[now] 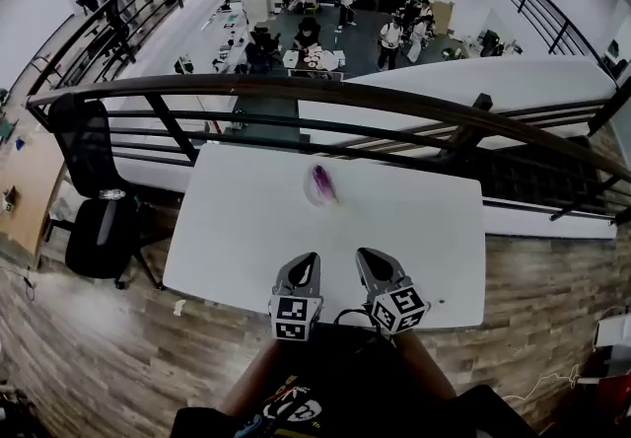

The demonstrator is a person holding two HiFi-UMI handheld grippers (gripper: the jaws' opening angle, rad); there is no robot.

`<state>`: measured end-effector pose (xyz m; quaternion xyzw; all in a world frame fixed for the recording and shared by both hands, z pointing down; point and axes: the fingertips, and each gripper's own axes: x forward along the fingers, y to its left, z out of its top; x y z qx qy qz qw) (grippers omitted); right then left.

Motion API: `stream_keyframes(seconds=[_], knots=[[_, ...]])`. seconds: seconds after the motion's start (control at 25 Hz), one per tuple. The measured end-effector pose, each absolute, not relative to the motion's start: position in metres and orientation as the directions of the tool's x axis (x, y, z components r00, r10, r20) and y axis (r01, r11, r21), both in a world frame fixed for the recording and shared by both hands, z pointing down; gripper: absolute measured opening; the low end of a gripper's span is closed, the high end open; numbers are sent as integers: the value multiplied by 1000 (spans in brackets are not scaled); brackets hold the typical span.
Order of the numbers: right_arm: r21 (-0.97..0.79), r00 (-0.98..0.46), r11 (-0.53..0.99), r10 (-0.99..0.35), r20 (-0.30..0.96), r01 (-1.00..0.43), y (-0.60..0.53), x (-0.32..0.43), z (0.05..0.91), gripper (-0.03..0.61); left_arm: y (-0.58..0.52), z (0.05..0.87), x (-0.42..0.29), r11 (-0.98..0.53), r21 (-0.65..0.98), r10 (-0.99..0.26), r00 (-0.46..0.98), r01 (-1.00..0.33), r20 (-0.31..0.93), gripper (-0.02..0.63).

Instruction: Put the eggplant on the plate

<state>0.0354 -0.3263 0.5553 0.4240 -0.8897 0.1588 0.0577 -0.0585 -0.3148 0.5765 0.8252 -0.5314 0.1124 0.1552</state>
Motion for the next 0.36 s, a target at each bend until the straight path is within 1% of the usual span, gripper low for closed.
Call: stream_keyframes(seconds=[0.36], knots=[[-251,-647,597,-723,244,-762,-320,30,554,2,-308,575,-63,-370,136,-847,394,-919,356,5]])
